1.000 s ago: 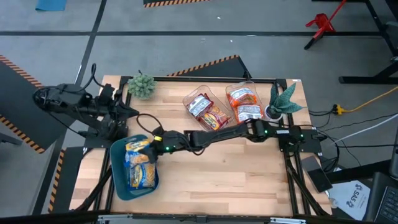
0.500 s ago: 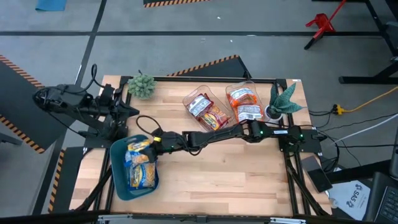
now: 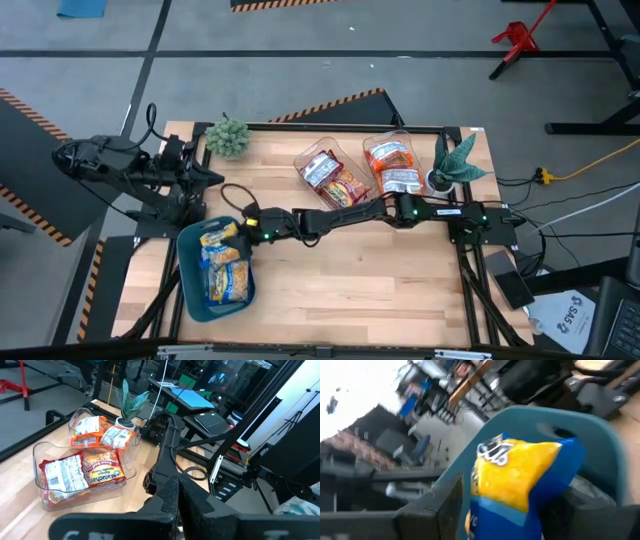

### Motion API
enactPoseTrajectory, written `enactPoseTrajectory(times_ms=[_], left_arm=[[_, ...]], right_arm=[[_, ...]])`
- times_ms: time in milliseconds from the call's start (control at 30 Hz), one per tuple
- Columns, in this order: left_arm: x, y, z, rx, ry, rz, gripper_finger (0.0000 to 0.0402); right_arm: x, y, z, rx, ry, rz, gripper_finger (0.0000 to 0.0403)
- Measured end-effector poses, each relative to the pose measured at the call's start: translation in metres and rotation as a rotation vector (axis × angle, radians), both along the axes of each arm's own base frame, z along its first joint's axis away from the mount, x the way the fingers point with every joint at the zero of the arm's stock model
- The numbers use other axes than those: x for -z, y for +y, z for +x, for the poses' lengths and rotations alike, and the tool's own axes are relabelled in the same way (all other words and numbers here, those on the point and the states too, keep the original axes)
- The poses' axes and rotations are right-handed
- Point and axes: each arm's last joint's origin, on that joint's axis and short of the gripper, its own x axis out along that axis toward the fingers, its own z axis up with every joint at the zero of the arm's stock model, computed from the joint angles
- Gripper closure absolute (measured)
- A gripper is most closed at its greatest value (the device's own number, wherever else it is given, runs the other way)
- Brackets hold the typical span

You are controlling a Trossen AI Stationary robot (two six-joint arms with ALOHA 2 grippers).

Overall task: Sort Maruchan noodles
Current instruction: Put the blue noodle pack into the blue bin

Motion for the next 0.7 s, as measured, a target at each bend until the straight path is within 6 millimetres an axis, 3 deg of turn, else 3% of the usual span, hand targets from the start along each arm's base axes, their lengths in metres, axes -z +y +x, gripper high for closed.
enactPoseTrajectory(times_ms=[133, 333, 500, 700], left_arm=[[0.002, 0.0, 0.0, 0.003, 0.019, -0.011, 0.0401], [0.009, 0.001, -0.003, -0.006, 0.093, -0.021, 0.0401], [0.01, 0.001, -0.003, -0.006, 0.101, -0.018, 0.0401], [0.01, 0.001, -0.003, -0.006, 0.104, -0.017, 0.0401]], right_arm=[[-0.008, -0.002, 0.0, -0.036, 0.012, -0.105, 0.0199], [-0.018, -0.005, -0.006, -0.034, 0.188, -0.293, 0.0199], [-0.043, -0.006, -0.017, -0.013, 0.238, -0.404, 0.0199], [-0.05, 0.004, -0.026, -0.022, 0.314, -0.452, 0.0205]])
